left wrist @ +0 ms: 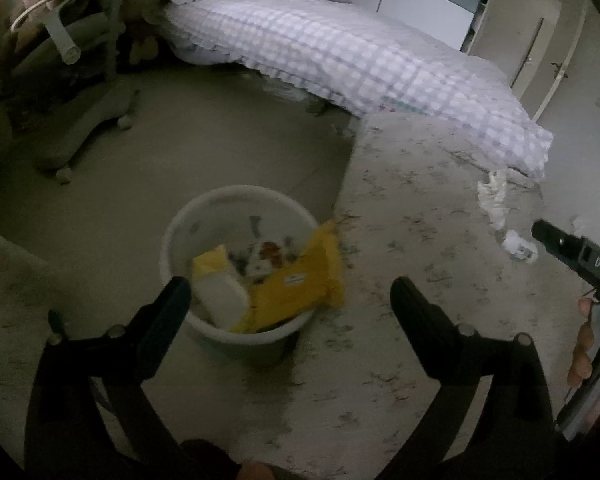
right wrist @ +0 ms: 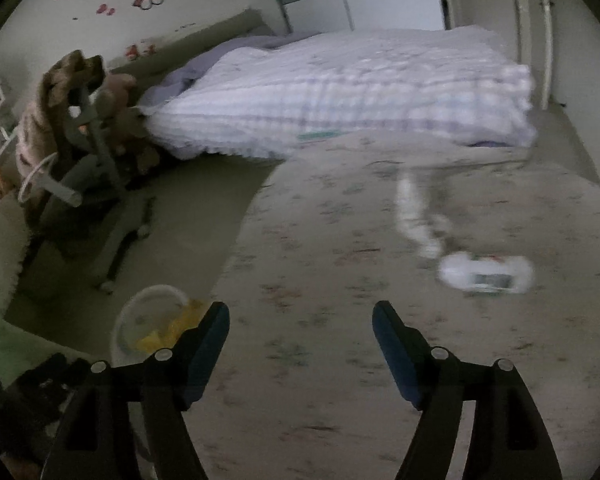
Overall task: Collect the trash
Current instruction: 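Move the right tool to the white bottle while the left approaches the crumpled tissue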
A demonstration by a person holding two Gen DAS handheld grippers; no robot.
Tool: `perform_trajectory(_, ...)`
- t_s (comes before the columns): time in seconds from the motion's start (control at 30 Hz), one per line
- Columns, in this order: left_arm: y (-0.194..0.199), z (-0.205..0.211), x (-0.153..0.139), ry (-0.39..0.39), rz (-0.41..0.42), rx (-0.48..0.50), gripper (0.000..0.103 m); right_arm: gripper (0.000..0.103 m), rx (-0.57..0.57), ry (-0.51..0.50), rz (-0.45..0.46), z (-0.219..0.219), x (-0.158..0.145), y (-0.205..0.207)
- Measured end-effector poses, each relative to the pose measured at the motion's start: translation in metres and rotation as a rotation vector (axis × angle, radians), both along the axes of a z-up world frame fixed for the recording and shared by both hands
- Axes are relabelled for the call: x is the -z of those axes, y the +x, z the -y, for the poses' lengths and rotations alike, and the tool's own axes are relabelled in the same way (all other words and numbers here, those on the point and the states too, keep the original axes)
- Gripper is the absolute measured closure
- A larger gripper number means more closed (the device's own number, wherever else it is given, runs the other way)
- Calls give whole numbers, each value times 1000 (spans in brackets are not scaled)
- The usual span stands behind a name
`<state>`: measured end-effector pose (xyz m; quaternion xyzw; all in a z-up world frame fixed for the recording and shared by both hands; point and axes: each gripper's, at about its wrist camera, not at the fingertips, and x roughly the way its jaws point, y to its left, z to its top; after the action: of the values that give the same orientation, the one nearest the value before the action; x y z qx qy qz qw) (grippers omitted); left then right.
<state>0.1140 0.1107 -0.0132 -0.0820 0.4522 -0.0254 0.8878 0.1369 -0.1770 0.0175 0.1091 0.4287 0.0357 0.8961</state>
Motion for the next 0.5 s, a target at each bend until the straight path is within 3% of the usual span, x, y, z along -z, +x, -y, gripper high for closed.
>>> perform_trajectory(0.2,7,29,-9,-37,15,31,3,26,77,-92,-33,48,-7,-2)
perform_trajectory(0.5,23,77,-8,-29,11,90,3,25,160,-133,-46,107,-11,2)
